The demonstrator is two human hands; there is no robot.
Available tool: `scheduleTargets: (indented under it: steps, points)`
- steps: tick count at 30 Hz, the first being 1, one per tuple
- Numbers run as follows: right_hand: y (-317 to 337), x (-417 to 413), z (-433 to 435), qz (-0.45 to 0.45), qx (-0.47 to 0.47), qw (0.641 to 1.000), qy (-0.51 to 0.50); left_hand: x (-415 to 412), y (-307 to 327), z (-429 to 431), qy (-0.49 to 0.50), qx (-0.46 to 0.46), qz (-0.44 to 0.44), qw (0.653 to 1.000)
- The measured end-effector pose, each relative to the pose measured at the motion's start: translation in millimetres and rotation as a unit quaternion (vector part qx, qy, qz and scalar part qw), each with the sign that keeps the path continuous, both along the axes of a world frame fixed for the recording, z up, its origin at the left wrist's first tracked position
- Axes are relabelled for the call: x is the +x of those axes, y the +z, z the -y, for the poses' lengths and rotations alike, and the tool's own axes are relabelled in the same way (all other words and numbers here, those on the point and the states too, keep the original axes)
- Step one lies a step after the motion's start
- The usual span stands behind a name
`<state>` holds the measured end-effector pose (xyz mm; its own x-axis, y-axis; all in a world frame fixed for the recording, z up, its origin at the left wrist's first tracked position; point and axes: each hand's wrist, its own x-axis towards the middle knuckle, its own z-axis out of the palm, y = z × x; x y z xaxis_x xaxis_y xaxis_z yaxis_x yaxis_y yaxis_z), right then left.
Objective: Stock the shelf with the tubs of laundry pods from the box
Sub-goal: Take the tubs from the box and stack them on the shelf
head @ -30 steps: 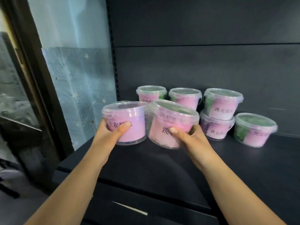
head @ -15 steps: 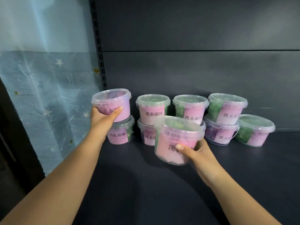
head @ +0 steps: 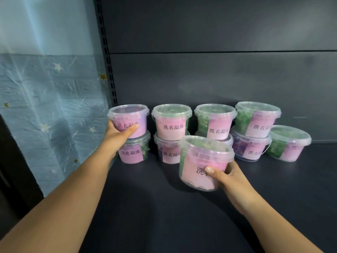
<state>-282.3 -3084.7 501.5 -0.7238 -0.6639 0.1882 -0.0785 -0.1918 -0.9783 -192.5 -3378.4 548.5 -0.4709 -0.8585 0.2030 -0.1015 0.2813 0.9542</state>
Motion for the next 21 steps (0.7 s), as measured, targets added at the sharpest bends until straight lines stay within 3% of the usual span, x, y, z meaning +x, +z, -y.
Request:
scheduleTargets:
  steps: [6, 9, 12, 15, 18, 21]
  points:
    - [-2.7, 3.8, 0.3, -0.001, 0.012, 1.0, 0.018, 20.6, -13.4, -13.4, -0.02, -0.005, 0.052, 0.998]
    - [-0.5, 9.9, 4.8, 0.005, 0.001, 0.999, 0.038, 46.5, -6.1, -39.1, -0.02, -0.001, 0.029, 0.999]
    - [7.4, 23.1, 16.6, 0.006, -0.016, 0.996, 0.089, 74.7, 2.7, -81.6, -0.197, 0.067, -0.033, 0.978]
    - [17.2, 39.5, 28.3, 0.015, -0.04, 0.991, 0.131, 86.4, -1.4, -120.3, -0.324, 0.066, 0.011, 0.944]
    - [25.1, 42.8, 28.2, 0.006, -0.027, 0.991, 0.132, 78.0, -3.0, -140.6, -0.304, -0.012, 0.028, 0.952]
    - [35.4, 34.7, 8.8, -0.006, -0.002, 0.991, 0.136, 61.6, -3.3, -156.4, -0.276, -0.028, 0.012, 0.961]
